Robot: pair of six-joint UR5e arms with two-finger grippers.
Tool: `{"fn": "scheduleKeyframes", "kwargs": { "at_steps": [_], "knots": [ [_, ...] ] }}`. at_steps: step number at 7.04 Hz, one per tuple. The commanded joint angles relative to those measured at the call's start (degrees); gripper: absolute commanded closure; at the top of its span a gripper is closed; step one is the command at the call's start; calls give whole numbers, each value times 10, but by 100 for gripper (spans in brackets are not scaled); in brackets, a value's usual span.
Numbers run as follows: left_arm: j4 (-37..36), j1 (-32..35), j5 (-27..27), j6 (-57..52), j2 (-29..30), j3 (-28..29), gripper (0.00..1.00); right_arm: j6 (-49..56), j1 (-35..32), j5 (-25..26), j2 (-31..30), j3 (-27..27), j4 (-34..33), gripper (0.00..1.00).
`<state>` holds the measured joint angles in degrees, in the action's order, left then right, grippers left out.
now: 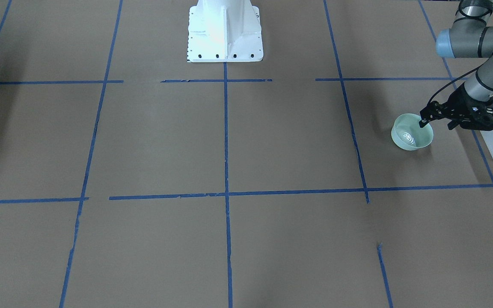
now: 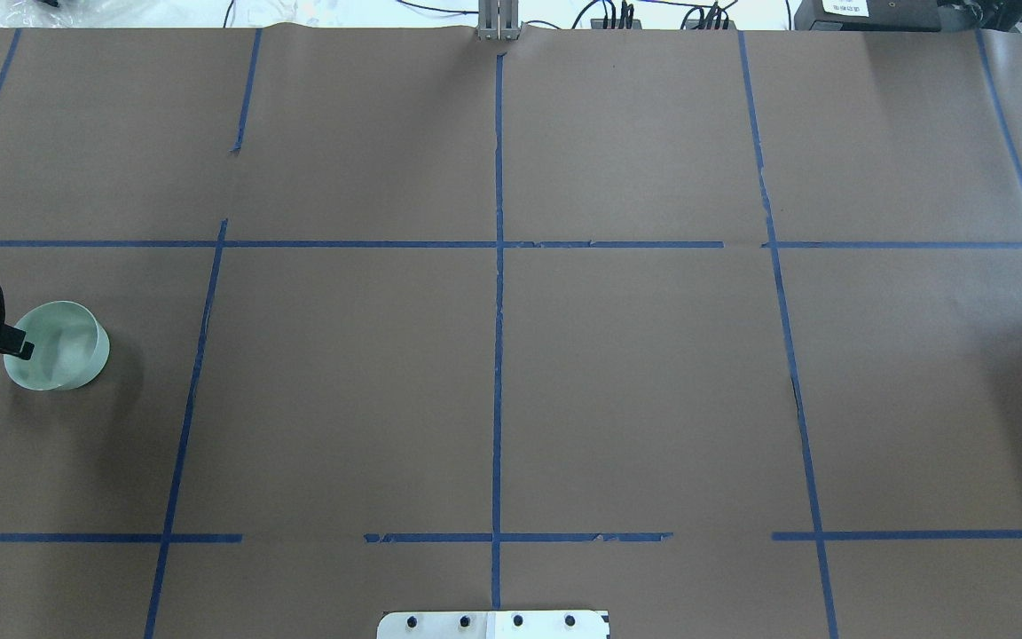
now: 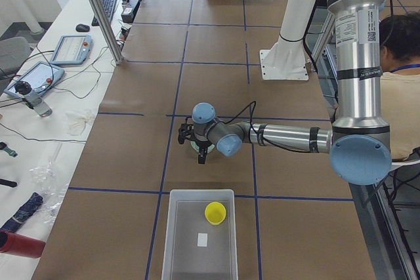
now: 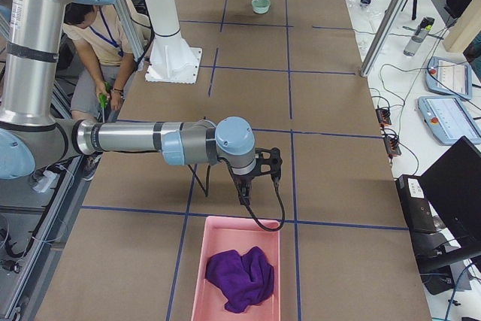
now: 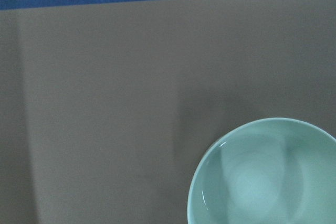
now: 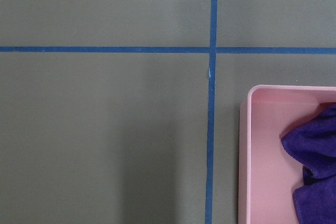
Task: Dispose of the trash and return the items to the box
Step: 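Reach the left gripper to the pale green bowl and grasp its rim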
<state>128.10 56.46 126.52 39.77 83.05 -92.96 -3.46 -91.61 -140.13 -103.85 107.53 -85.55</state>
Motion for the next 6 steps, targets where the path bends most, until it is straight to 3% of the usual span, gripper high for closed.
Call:
{"fn": "scheduleKeyframes", "kwargs": {
  "at_steps": [1,6],
  "knots": [
    [50,-7,-1,3,1,32,28,-1,4,-1,0,3,0,0],
    [50,-20,0,7,10,31,59,-1,8,-8,0,9,-1,0]
  ]
}}
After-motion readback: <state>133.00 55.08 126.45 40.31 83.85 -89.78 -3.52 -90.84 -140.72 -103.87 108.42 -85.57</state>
